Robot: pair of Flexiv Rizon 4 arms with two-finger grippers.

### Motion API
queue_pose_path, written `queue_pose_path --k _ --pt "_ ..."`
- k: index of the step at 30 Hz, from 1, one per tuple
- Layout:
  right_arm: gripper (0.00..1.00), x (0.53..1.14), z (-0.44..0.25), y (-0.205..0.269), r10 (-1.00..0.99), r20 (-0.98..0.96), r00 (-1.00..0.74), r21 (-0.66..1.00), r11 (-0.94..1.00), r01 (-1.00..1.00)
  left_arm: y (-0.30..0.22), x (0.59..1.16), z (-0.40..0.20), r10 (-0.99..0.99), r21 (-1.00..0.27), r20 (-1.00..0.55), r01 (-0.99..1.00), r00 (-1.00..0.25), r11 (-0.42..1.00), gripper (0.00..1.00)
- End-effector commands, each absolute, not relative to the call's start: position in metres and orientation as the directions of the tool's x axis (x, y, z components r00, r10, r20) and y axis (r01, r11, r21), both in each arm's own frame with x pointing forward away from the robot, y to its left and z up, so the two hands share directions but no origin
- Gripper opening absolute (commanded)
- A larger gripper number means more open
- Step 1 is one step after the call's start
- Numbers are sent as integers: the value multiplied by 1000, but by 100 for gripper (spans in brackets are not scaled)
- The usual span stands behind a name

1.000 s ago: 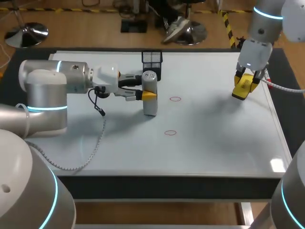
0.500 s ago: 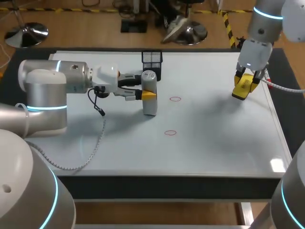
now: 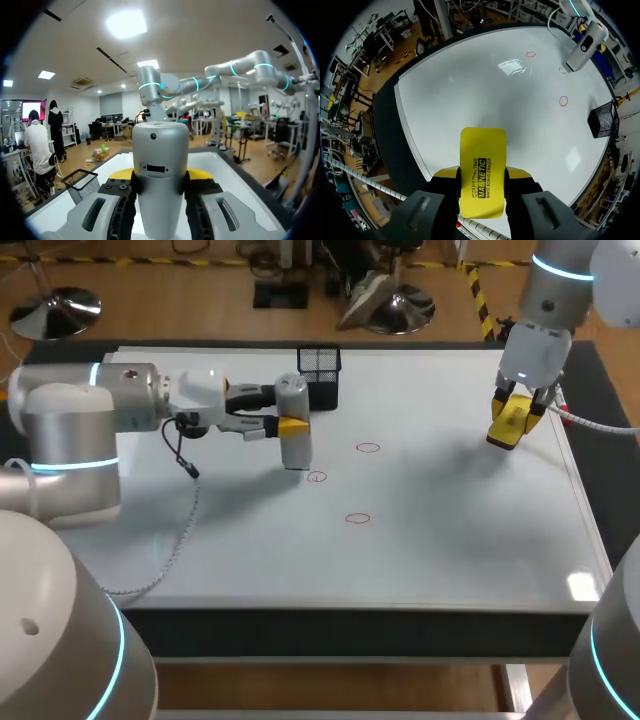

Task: Pick up the inspection probe, press it on each red-marked spot on the whiteboard one by one, put down the probe, pick up the eraser, and wipe off all the red marks.

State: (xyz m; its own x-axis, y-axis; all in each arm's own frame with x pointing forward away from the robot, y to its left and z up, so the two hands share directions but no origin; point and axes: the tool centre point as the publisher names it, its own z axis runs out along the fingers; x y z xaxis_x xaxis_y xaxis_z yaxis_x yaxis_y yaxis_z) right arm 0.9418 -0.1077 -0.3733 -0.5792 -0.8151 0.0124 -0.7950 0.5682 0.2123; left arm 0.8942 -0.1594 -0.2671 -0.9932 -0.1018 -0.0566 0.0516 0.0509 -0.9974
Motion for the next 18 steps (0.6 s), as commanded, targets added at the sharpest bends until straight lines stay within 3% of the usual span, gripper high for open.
queue_pose_path --k 1,18 --pt "0 942 -373 -108 -816 15 -578 211 567 -796 -132 874 -253 -171 -997 -63 55 -983 54 0" --pt "0 942 -373 -108 -816 15 -578 211 567 -796 -52 842 -247 -331 -997 -57 39 -942 59 0"
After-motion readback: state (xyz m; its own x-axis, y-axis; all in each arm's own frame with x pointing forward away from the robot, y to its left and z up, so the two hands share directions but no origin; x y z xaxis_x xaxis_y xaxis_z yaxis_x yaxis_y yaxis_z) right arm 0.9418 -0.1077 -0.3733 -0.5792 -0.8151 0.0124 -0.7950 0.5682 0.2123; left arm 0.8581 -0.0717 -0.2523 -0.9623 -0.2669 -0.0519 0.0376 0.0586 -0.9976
